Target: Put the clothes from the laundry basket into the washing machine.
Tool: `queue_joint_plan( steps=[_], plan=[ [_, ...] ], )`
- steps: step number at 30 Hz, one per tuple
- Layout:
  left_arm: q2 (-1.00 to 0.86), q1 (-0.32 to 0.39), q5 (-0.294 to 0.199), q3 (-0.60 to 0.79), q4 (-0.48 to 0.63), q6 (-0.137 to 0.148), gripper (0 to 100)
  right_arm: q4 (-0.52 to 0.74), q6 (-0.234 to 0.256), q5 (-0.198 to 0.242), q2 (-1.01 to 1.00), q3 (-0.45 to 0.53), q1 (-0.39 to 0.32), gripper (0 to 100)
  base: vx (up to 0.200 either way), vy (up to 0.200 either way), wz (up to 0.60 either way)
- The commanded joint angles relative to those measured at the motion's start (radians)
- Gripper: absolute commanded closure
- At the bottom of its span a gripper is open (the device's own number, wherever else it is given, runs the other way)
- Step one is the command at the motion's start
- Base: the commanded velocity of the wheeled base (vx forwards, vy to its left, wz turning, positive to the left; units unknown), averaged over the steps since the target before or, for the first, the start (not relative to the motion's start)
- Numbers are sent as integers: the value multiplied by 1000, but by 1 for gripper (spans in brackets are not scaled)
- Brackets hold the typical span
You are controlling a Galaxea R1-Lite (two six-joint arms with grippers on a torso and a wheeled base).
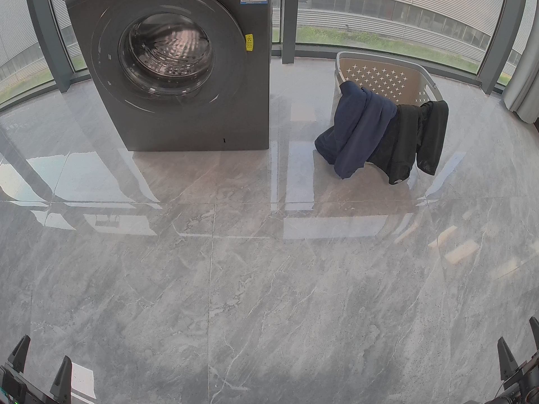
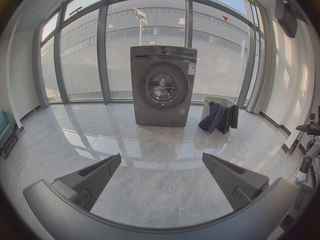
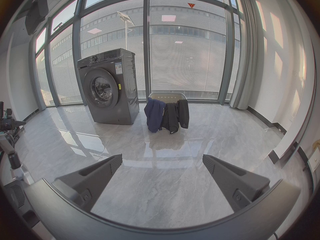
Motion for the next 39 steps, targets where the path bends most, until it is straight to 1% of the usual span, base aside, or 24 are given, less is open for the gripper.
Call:
queue_joint_plan(
  steps=[1,9,11,15,17,36,39],
  plan=[
    [-10,0,1,16,0,0,0,1,-1,-1,-10,16,0,0,200,0,0],
    [-10,0,2,16,0,-3,0,1,-1,-1,-10,16,0,0,200,0,0],
    [-10,0,5,16,0,-5,0,1,-1,1,-10,16,0,0,0,0,0],
    [-10,0,7,16,0,-5,0,1,-3,1,-10,16,0,0,0,0,-600],
    [-10,0,7,16,0,-5,0,1,-1,1,-10,16,0,0,200,0,-600],
    [-10,2,8,16,0,-6,0,1,-1,1,-12,16,2,0,200,0,0],
    [-10,2,8,16,0,-6,0,1,-1,1,-12,16,2,0,0,0,0]
  ],
)
